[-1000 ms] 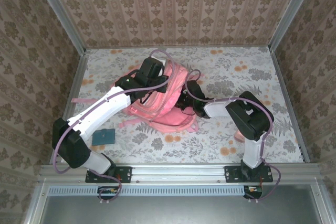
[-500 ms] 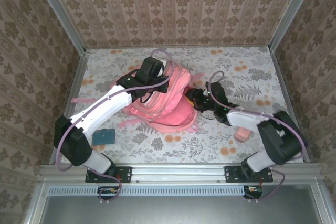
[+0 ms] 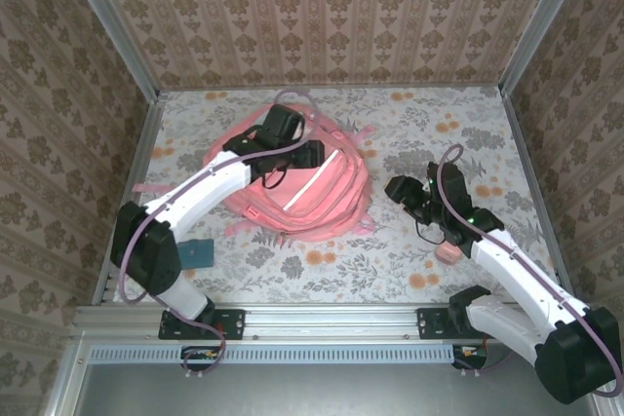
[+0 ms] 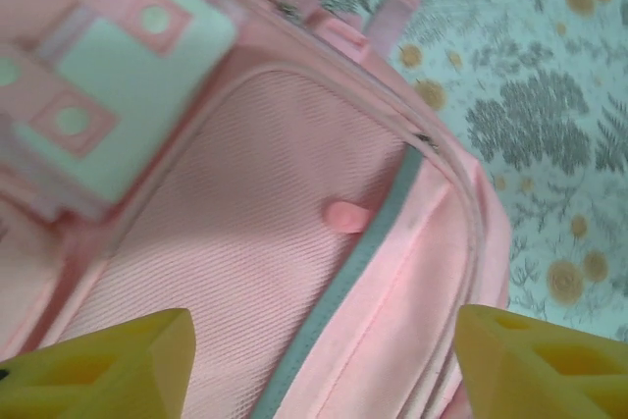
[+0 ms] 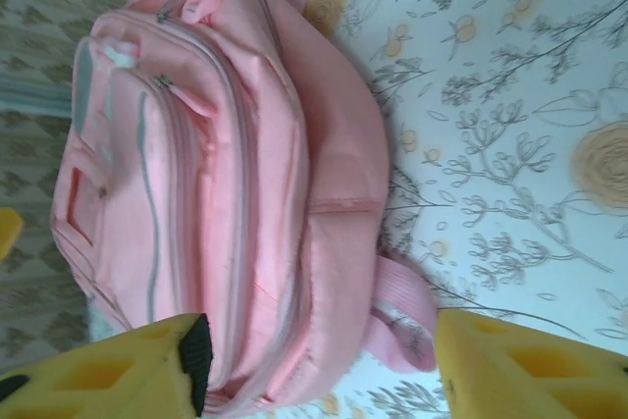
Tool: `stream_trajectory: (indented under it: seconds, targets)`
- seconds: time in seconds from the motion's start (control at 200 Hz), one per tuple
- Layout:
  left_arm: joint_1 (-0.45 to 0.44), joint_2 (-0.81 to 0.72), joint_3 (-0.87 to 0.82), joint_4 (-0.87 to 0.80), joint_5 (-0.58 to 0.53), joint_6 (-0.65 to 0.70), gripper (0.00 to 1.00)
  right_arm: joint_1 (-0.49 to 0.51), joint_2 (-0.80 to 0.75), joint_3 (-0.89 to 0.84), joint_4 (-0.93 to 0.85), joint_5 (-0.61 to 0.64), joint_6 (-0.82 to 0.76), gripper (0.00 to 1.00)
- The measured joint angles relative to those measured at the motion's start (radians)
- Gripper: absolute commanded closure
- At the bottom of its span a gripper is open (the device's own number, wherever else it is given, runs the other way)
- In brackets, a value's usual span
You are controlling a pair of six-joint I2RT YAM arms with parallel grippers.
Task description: Pack the student bag
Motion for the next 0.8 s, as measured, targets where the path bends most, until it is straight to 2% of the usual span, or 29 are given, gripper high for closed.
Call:
stream_trajectory:
  seconds: [0.255, 0.415, 0.56, 0.8]
  targets:
    - [0.137, -0.268, -0.329, -0.048, -0.021, -0.209, 0.29, 0.012, 0.024, 0.068, -0.080, 0.005, -0.082, 0.19]
    - [0.195, -0.377, -0.532, -0.046, -0.002, -0.321, 0.37, 0.053, 0.078, 0.072, -0.079, 0.005, -0.095, 0.16]
    - [0.227, -0.361, -0.585, 0.000, 0.048, -0.365, 0.49, 0.076, 0.109, 0.081, -0.079, 0.005, -0.095, 0.16]
    - [0.239, -0.208, -0.544, 0.102, 0.091, -0.360, 0.70, 0.090, 0.119, 0.101, -0.077, 0.005, -0.095, 0.16]
